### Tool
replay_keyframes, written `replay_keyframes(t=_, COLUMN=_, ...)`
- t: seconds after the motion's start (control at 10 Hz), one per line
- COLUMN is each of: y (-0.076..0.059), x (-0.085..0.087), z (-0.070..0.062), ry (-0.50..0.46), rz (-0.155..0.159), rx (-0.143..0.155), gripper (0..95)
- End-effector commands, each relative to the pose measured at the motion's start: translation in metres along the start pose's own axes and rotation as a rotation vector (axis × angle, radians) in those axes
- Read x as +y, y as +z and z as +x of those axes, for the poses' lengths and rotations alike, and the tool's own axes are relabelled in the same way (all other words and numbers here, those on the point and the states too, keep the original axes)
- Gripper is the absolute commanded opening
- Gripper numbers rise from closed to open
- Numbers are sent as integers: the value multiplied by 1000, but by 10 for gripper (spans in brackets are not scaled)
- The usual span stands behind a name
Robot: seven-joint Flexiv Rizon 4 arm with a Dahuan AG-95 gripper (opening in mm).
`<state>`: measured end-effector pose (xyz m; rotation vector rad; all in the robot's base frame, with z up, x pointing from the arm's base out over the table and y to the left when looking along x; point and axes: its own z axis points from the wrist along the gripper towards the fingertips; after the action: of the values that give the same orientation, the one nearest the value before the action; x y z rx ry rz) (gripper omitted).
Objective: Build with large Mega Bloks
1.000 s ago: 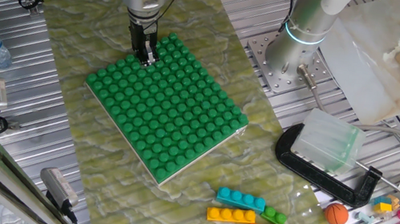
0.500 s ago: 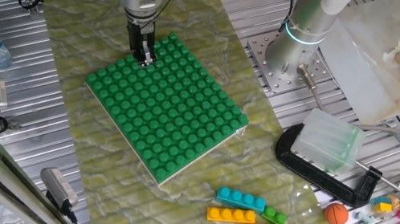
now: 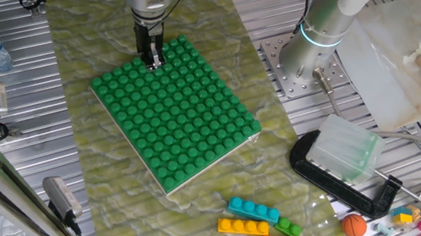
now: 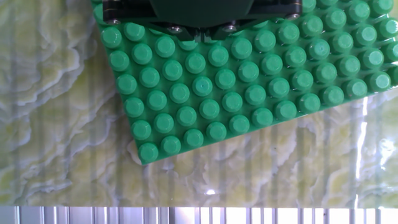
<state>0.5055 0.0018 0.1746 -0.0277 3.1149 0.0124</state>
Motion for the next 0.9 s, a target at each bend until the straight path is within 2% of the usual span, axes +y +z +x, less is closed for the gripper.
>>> replay_keyframes(t=0.1, y=0, x=0, z=0, ry=1, rz=0, rx=-2, gripper=0)
replay_keyframes(t=0.9, y=0, x=0, z=0, ry=-17, rz=2, rx=-2, gripper=0)
